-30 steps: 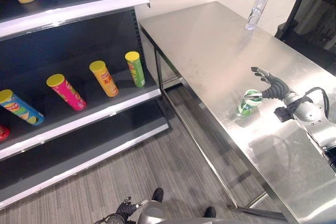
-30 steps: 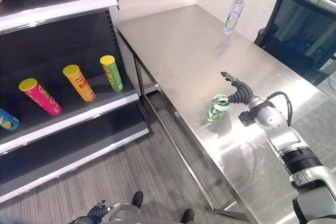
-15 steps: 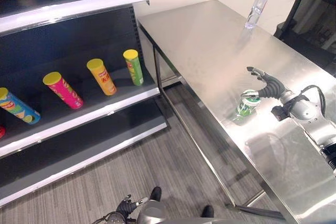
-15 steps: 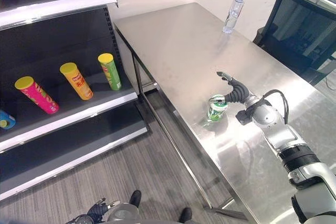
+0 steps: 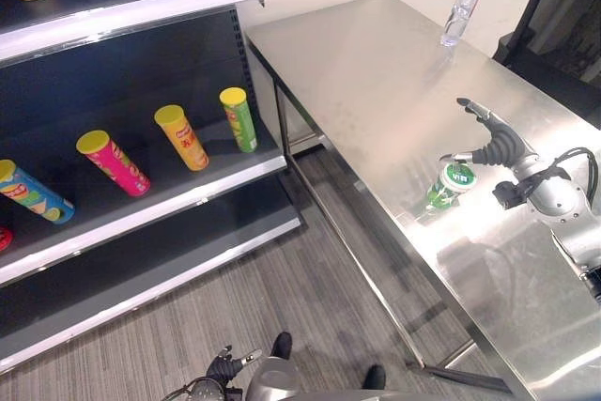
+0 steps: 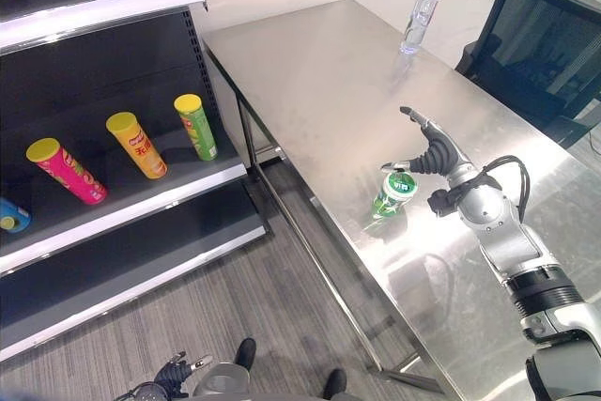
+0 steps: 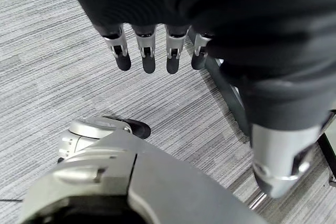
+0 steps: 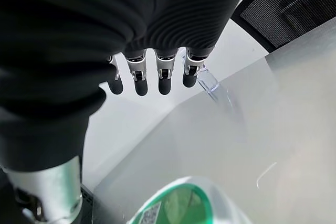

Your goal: Put the goods on the table back onto the shelves and tidy them up.

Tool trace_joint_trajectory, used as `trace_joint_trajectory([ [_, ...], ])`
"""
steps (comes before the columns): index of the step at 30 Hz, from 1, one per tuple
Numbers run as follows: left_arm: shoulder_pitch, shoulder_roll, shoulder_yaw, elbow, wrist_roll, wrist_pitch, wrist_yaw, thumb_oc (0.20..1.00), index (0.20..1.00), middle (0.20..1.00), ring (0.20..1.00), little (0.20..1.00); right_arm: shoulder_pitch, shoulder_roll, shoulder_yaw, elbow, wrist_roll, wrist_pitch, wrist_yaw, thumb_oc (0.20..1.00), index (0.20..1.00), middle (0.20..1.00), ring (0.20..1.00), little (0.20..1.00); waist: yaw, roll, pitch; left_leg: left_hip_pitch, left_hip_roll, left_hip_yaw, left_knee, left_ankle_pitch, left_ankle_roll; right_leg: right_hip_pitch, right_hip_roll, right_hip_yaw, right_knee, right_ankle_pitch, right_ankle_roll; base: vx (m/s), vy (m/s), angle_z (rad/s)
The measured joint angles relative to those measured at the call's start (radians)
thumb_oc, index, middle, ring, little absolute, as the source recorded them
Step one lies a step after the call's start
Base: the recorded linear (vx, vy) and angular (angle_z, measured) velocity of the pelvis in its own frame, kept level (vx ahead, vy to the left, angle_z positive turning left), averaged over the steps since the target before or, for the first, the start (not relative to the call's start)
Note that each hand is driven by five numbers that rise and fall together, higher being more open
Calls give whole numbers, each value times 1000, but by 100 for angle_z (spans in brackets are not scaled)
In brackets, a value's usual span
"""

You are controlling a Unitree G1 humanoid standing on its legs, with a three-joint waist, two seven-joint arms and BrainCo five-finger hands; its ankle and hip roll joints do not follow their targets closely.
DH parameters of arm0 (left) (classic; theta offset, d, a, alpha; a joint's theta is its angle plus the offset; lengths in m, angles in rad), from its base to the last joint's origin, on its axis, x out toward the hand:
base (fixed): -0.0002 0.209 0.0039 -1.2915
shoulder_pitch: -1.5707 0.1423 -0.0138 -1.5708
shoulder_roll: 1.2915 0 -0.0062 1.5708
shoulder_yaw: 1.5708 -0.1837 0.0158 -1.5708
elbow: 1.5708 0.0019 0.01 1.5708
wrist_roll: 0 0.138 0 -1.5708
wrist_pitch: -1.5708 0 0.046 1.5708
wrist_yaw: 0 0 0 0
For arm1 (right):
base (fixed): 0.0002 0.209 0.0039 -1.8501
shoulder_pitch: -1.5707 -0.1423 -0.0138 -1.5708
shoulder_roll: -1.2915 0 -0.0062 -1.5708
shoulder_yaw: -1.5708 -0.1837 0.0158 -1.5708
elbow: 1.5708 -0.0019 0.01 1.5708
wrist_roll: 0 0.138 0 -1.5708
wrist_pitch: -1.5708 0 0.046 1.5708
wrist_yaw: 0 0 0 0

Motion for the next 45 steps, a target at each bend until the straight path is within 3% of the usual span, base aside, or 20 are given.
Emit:
trace_joint_trajectory([
  [6, 0, 0, -1, -1, 0, 0, -3, 1000, 1000, 1000, 1000, 1000, 0, -78, 69, -2, 1, -4, 52, 1000, 1000, 1000, 1000, 1000, -1, -4, 2, 0, -8, 3, 0, 0, 0, 0, -8, 0, 0, 0, 0, 0, 0, 0],
  [17, 0, -1, -1, 1, 0, -1, -14, 1000, 1000, 1000, 1000, 1000, 3, -90, 77, -34, 1, -23, 99, 1000, 1000, 1000, 1000, 1000, -22, -9, 5, 0, -6, 29, 0, -1, 1, -5, -9, 12, 0, 0, 0, 2, 2, -2],
  [21, -1, -1, 1, 0, 0, -1, -13, 1000, 1000, 1000, 1000, 1000, 12, -85, 62, -37, -16, -22, 76, 1000, 1000, 1000, 1000, 1000, -24, -8, 5, 1, -6, 33, 0, -1, 1, -9, -9, 18, 0, 0, 0, 8, 4, -4],
  [23, 0, 0, 2, 0, 0, 0, -11, 1000, 1000, 1000, 1000, 1000, 41, -53, -5, -63, -39, -21, 49, 1000, 1000, 1000, 1000, 1000, -23, -8, 5, 0, -5, 37, 0, -1, 1, -11, -9, 20, 0, 0, 0, 0, 0, 0],
  [31, 0, 0, 10, -4, 0, 0, -4, 1000, 1000, 1000, 1000, 1000, 67, -50, -11, -121, -59, -22, 26, 1000, 1000, 1000, 1000, 1000, -25, -7, 6, 1, -5, 49, 0, -1, 1, -13, -9, 24, 0, 0, 0, 2, 0, -2],
  [45, -1, -1, 8, -7, 0, -1, -15, 1000, 1000, 1000, 1000, 1000, 72, -108, 86, -109, -38, -22, 127, 1000, 1000, 1000, 1000, 1000, -26, -10, 8, -2, -3, 53, 0, -1, 1, -18, -8, 24, 0, 0, 0, 0, 0, 0],
])
